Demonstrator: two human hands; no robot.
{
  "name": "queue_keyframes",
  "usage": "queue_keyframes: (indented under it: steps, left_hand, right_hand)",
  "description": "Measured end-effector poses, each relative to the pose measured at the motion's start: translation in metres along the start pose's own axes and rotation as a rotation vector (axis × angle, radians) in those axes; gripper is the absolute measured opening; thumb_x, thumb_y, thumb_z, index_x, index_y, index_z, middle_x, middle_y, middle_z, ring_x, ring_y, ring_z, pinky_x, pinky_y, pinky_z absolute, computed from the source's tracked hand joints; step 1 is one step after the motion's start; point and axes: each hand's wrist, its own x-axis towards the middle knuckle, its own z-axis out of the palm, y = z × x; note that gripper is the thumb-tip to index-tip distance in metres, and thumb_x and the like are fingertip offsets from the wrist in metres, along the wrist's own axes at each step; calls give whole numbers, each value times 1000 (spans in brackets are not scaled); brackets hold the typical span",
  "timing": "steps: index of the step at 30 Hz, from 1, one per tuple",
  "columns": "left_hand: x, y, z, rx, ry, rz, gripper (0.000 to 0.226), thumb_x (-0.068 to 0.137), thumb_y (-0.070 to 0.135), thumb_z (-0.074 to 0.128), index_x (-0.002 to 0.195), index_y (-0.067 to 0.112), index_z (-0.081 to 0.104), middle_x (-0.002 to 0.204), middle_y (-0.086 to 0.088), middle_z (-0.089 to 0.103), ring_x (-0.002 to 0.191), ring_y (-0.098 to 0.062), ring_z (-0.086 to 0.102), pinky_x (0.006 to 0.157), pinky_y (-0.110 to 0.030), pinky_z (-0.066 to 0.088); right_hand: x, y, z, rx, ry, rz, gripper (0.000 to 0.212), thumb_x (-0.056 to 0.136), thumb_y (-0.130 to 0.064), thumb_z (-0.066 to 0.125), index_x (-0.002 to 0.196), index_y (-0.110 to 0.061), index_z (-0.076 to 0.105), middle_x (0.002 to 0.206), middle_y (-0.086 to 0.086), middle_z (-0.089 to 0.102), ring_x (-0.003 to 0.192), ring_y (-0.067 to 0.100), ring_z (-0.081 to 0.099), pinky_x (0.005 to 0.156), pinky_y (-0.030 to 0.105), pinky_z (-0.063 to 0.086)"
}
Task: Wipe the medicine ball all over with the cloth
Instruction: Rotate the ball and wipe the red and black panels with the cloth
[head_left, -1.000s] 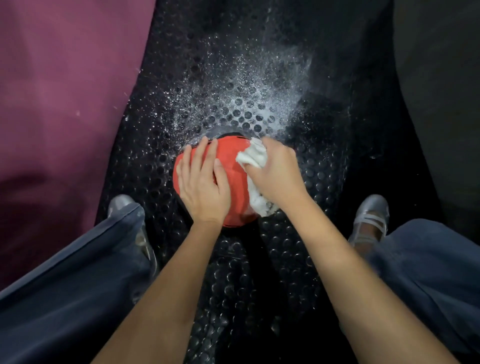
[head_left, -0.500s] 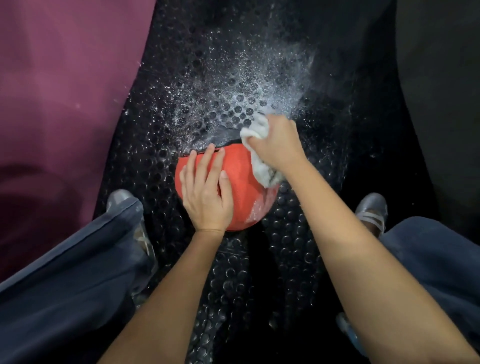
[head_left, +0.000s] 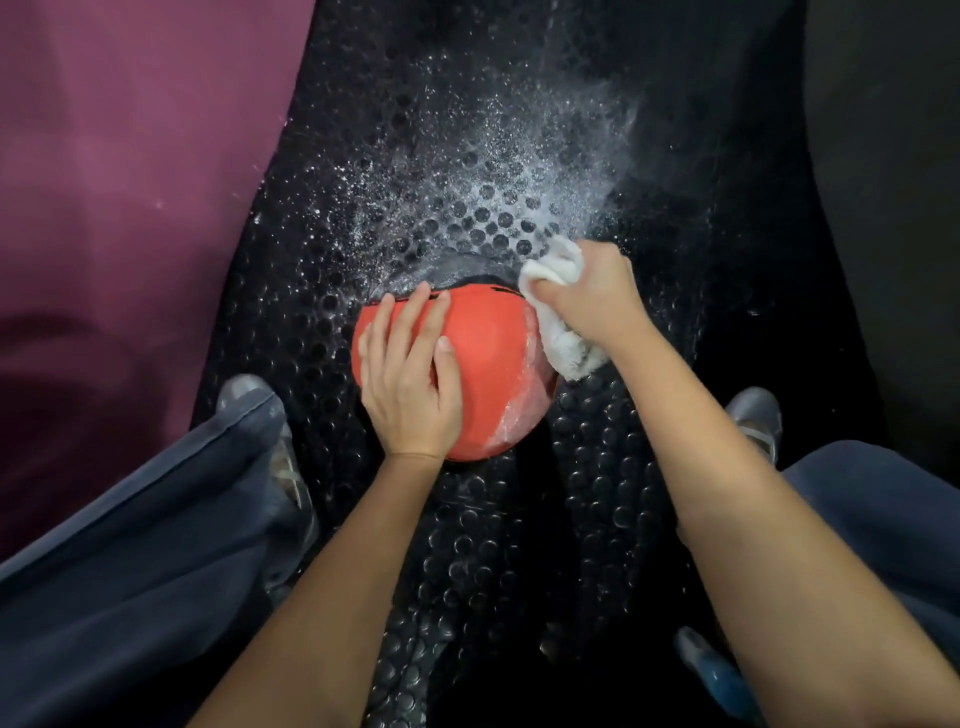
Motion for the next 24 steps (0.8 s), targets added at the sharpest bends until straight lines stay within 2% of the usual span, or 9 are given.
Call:
queue_keyframes:
  steps: [1,3,7,10,12,14,18,21,24]
  left_hand:
    - [0,1,0,5,-1,0,43,96,26,35,129,15,62,138,-1,56,136,-26,41,115,-46,27]
    - [-2,4,1,30,-1,2,44,96,27,36,130,15,61,138,-1,56,136,-26,40,115,-44,25]
    - [-2,-2,0,19,1,20,43,96,24,36,130,13,61,138,-3,56,135,-28,41,114,-48,29]
    - [1,-5,-2,-17,-10,36,42,97,23,36,129,13,62,138,-3,56,135,-27,41,113,-50,29]
    - [2,-3,-1,-16,-12,37,42,97,23,36,129,14,61,138,-3,56,135,-27,41,114,-47,28]
    - [1,-1,1,6,-5,33,43,96,24,36,130,14,61,138,-3,56,135,-28,42,114,-47,28]
    - [2,-6,0,11,-2,17,43,96,23,36,130,13,60,138,-4,56,135,-29,42,110,-53,32]
    - [3,-7,-2,-38,-19,14,42,96,22,37,130,13,60,138,-3,56,136,-27,41,113,-50,30]
    - [5,-3,-3,-16,-51,-13,45,97,25,35,136,15,54,143,-2,51,138,-26,37,116,-48,25]
  right_hand:
    - [0,3,-1,23,6,19,11,82,-14,67,88,-9,59,112,1,64,75,10,58,53,12,39]
    - [2,-6,3,-12,11,-18,16,82,-16,68,75,-11,54,92,-9,61,70,10,55,49,8,35]
    - [-2,-25,8,-78,-22,-145,17,84,-19,67,75,-13,54,83,-16,52,66,5,50,50,9,32]
    - [-2,6,1,-19,5,-6,13,82,-18,69,86,-11,59,75,-13,50,61,1,48,47,5,34]
    - [-5,17,-1,15,38,55,15,82,-19,70,79,-14,57,70,-13,48,60,4,48,48,8,36]
    - [-3,6,4,-19,59,-5,14,82,-21,70,84,-13,59,71,-10,51,65,9,51,53,15,41]
    - [-6,-21,12,-91,35,-160,13,83,-20,67,86,-11,57,76,-7,51,67,11,48,58,23,40]
    - [-11,4,8,-42,69,-41,24,82,-22,69,97,-4,63,89,-2,60,71,10,53,59,19,42]
    - [-11,10,3,18,60,23,30,82,-20,70,106,-4,65,95,-4,59,72,10,55,60,19,45]
